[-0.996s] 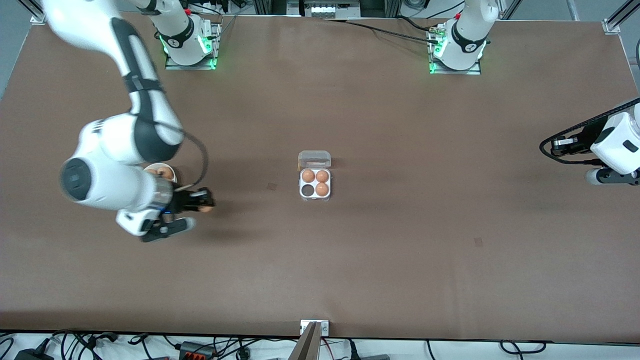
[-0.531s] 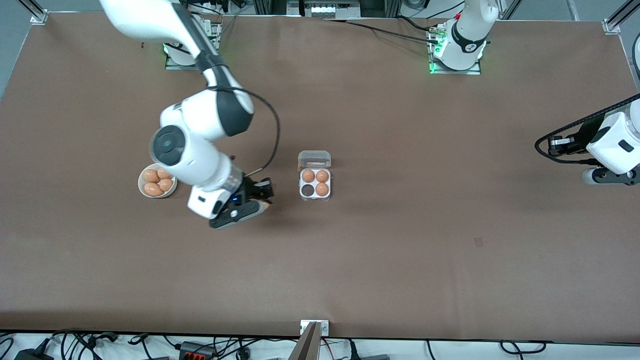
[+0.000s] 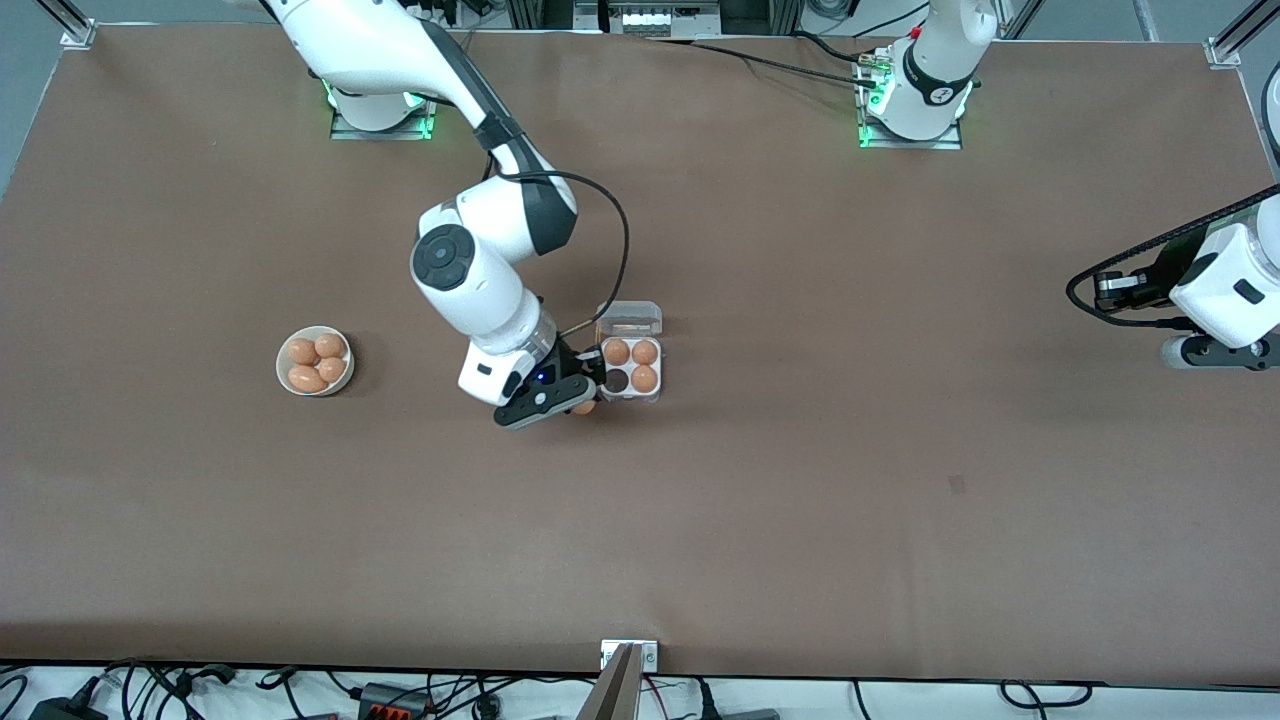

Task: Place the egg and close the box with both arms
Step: 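Lower the egg into the empty carton cup and open the right gripper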

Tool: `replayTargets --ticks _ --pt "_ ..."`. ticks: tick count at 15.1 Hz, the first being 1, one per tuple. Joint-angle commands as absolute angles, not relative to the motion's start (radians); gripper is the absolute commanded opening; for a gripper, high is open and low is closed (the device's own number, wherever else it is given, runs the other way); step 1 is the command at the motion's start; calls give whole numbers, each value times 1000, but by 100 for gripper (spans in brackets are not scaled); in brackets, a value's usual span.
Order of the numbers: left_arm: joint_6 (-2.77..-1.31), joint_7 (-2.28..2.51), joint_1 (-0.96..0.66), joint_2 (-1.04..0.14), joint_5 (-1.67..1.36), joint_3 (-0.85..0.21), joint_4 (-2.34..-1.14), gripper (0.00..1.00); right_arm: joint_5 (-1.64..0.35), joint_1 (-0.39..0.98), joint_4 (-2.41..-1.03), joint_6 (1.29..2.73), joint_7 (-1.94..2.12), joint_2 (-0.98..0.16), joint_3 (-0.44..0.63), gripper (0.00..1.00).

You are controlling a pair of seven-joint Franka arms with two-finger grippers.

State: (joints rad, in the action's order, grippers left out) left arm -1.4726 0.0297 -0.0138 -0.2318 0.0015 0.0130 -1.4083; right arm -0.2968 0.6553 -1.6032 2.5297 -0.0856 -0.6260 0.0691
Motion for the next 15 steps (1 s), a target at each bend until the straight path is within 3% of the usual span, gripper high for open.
replayTargets --ticks 1,15 --pt "-1451 9 -18 -245 0 17 -1374 1 -288 706 -1631 2585 -146 -633 84 18" --pt "-1450 9 -18 -245 -5 17 -1374 1 -290 746 -1626 2661 -146 -715 83 18"
